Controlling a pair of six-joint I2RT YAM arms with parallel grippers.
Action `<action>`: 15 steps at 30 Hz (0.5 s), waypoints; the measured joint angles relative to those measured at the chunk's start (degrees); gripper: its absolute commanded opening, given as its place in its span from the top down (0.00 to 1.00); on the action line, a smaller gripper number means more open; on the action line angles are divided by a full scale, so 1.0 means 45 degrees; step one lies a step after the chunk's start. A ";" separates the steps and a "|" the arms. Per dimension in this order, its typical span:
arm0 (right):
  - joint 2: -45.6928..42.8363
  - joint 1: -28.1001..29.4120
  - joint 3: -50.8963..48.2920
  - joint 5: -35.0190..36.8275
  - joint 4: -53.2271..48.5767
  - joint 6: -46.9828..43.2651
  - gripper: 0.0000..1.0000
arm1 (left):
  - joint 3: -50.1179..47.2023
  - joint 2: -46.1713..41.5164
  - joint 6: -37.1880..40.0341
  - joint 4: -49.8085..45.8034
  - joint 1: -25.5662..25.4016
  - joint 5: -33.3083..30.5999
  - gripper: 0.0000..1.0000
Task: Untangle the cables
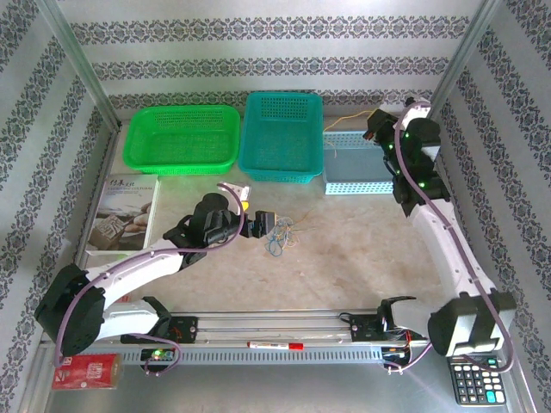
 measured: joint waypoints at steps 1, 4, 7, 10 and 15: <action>0.0238 -0.0194 0.0000 0.0029 0.0000 -0.0005 1.00 | 0.0097 0.0000 -0.0053 -0.0039 0.0005 -0.0039 0.00; 0.1015 -0.0602 0.0000 0.0170 0.0000 -0.0092 1.00 | 0.0379 0.0000 -0.0257 -0.0063 0.0034 -0.0092 0.00; 0.1826 -0.0850 -0.0005 0.0325 0.0019 -0.0219 1.00 | 0.0544 0.0000 -0.0491 -0.0053 0.0136 -0.0092 0.00; 0.2759 -0.1020 -0.0005 0.0398 0.0097 -0.0520 1.00 | 0.0563 0.0000 -0.0729 -0.0049 0.0253 -0.0058 0.00; 0.4299 -0.1146 0.0000 0.0612 0.0141 -0.1035 0.89 | 0.0733 0.0165 -0.1103 -0.0029 0.0413 0.0068 0.00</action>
